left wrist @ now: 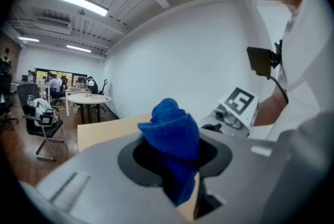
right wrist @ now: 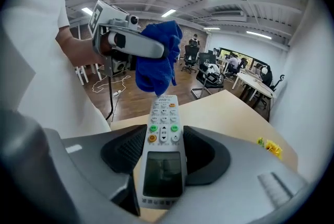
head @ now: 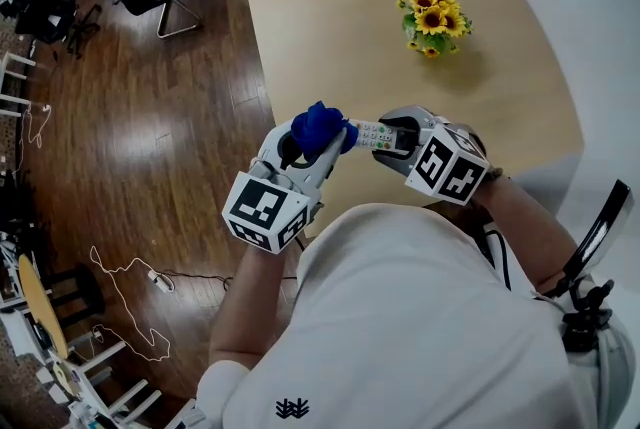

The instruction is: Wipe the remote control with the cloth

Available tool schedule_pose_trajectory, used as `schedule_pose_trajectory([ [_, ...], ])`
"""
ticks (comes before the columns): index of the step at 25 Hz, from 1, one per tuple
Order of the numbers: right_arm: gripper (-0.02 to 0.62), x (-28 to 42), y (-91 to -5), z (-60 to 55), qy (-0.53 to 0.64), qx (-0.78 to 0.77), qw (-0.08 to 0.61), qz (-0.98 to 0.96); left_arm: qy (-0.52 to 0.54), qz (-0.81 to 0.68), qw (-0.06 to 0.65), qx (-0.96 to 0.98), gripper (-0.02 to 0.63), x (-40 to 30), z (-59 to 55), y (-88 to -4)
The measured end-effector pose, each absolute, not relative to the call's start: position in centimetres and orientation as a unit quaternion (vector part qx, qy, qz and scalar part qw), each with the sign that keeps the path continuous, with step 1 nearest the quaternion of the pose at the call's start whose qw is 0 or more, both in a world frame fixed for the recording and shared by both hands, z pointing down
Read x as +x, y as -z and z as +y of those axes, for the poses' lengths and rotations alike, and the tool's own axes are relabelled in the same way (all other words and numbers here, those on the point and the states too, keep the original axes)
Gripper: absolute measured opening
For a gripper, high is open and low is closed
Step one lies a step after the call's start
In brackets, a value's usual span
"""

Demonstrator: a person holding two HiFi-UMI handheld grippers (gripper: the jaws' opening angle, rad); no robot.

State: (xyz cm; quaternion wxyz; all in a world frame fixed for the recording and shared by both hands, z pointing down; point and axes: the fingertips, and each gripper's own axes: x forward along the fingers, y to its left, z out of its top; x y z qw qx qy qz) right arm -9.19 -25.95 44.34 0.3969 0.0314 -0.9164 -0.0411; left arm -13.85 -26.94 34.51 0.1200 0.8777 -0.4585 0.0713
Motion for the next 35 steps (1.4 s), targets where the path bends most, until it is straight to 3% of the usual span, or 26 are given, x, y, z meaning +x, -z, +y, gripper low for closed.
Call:
schedule_pose_trajectory([
  [12,0.218,-12.3,-43.1,-23.9,0.053,0.006,0.376,-0.925,-0.075,-0.366,0.135,0.918,0.144,-6.1,-25.8,-34.9],
  [26,0.218,-8.2,-45.3,-25.7,0.009,0.055,0.385,-0.921,-0.129,-0.461,0.13,0.868,0.146,-14.5,-25.7,-38.6],
  [35,0.218,-1.7,-51.5,-30.7,-0.103,0.203,0.375,-0.899,-0.118,-0.491,0.158,0.849,0.145,-16.7,-23.6,-40.4],
])
